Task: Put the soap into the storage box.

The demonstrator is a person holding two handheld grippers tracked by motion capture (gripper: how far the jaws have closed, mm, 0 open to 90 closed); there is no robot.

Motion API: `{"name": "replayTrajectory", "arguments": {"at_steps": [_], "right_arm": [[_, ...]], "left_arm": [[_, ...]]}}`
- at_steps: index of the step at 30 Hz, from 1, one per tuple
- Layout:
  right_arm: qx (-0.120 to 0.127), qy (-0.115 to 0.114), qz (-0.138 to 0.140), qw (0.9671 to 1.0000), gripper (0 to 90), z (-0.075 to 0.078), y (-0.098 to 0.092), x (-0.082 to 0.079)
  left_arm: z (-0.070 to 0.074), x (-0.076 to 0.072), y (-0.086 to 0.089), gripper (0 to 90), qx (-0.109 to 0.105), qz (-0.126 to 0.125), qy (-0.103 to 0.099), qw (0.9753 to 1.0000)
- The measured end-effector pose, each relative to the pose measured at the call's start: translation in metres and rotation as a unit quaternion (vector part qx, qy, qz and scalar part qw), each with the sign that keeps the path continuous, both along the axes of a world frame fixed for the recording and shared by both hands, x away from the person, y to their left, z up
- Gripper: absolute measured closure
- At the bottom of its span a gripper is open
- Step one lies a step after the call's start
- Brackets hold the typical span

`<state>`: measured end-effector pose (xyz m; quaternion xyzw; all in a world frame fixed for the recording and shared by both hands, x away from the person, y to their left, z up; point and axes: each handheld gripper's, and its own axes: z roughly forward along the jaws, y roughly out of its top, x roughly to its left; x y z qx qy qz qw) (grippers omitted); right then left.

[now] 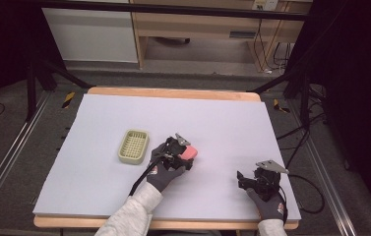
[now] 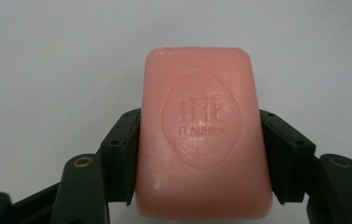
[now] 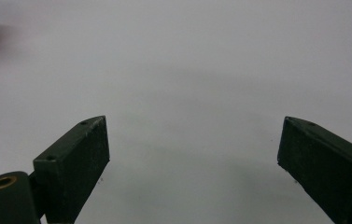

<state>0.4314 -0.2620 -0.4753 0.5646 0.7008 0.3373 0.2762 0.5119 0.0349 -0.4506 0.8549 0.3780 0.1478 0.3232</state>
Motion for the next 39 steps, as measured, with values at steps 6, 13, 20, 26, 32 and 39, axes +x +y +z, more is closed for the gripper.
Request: {"name": "replayTrajectory", "arguments": {"at_steps": [6,13,20,26,32,39], "right_arm": [[0.0,0.001,0.0,1.0,9.2,0.0,0.0,0.0],[-0.001,0.0,0.0,1.0,9.3,0.0,0.0,0.0],[-0.001,0.001,-0.001,1.0,9.3,0.0,0.0,0.0],[-0.001,0.001,-0.002,1.0,9.3,0.0,0.0,0.0],[-0.001,0.002,-0.003,1.0,9.3,0.0,0.0,0.0],[-0.001,0.002,-0.003,1.0,9.4,0.0,0.0,0.0]], "left_arm": [[0.008,-0.004,0.011,37.0,-0.007,-0.001,-0.004,1.0],[0.017,-0.009,0.025,37.0,-0.015,0.0,-0.013,0.9998],[0.023,-0.013,0.036,37.0,-0.015,0.002,-0.019,0.9997],[0.028,-0.016,0.046,37.0,-0.014,0.005,-0.025,0.9996],[0.031,-0.019,0.055,37.0,-0.016,0.005,-0.025,0.9995],[0.033,-0.021,0.066,37.0,-0.02,0.01,-0.029,0.9993]]}}
